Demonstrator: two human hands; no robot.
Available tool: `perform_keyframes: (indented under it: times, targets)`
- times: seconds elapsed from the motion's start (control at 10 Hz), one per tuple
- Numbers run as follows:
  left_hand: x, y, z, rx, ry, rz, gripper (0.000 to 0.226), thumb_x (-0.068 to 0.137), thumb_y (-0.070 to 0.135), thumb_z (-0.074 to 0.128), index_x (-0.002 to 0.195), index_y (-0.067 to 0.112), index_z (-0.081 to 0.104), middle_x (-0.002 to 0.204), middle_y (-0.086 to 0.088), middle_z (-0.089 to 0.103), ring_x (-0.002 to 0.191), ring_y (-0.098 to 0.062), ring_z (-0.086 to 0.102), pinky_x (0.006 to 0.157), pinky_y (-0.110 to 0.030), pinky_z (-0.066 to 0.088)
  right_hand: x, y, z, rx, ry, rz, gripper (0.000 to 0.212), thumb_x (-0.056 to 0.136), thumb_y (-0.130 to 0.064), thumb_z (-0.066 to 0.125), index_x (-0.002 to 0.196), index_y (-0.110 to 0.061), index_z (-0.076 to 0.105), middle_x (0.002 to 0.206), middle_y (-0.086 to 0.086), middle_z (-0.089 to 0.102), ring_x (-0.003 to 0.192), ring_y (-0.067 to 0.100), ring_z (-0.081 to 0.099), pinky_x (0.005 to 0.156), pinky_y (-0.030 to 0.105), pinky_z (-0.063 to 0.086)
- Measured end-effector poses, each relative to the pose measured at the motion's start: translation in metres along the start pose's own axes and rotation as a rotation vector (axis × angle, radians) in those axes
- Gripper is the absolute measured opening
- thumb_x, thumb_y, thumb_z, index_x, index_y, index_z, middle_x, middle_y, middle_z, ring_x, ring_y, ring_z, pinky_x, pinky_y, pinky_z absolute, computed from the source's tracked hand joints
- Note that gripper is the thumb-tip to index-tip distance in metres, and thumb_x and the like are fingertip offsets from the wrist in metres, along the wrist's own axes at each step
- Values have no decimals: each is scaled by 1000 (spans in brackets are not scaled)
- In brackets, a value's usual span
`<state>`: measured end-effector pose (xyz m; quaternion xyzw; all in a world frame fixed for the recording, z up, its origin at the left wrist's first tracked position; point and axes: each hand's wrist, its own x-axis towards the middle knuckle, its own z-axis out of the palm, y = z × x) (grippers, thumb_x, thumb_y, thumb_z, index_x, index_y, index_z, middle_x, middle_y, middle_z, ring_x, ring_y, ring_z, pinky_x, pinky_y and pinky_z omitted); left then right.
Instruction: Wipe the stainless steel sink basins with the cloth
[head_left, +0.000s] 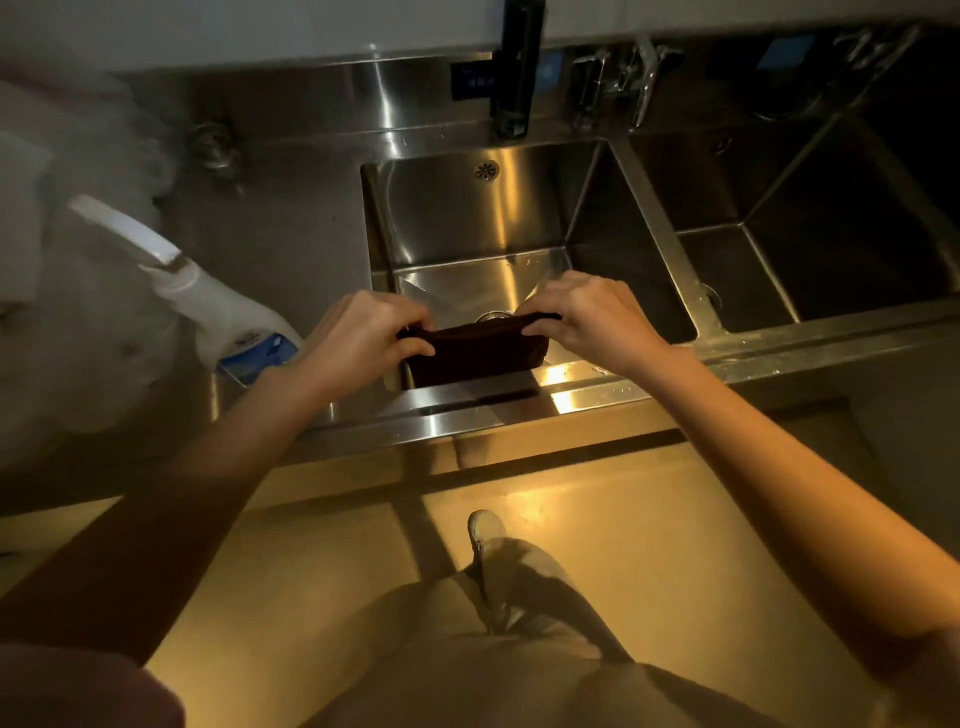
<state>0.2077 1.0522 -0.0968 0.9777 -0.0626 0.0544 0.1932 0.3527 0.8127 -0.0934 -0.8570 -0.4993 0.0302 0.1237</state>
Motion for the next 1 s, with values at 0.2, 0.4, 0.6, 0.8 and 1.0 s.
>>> perform_keyframes:
  times: [0.2,0.4,0.6,0.8,1.0]
  targets:
    - [-36,20,20,24,-47,61,17,87,23,66,103,17,66,93,2,65,83,-10,59,71,-26,47,-47,-33,10,-55,25,52,26,92,-28,60,117,-27,66,106,-5,69,103,15,60,81,35,52]
    - [-78,42,58,88,-120,133,18,86,21,69,103,18,66,98,-2,66,82,-17,63,66,-28,48,-104,-57,51,-107,17,60,22,87,-22,68,108,-21,72,102,-1,72,93,21,63,66,32,50]
    - [-102,52,113,264,-245,77,17,91,21,59,107,15,61,100,-5,59,83,-23,58,58,-29,32,-136,-67,117,-112,-12,138,21,86,-15,68,106,-16,72,101,3,70,93,22,63,63,25,44]
    - [-117,54,152,419,-244,-82,25,96,14,49,120,13,57,119,-9,56,104,-27,53,60,-31,36,-134,-72,158,-160,-42,224,30,84,-16,68,114,-9,67,120,14,60,109,29,58,80,33,53]
    - [-120,53,150,331,-200,-199,46,98,27,48,141,15,40,134,-8,48,114,-26,49,73,-33,49,-135,-76,173,-175,-153,264,46,93,-33,57,134,-12,49,149,16,36,137,30,37,108,38,39]
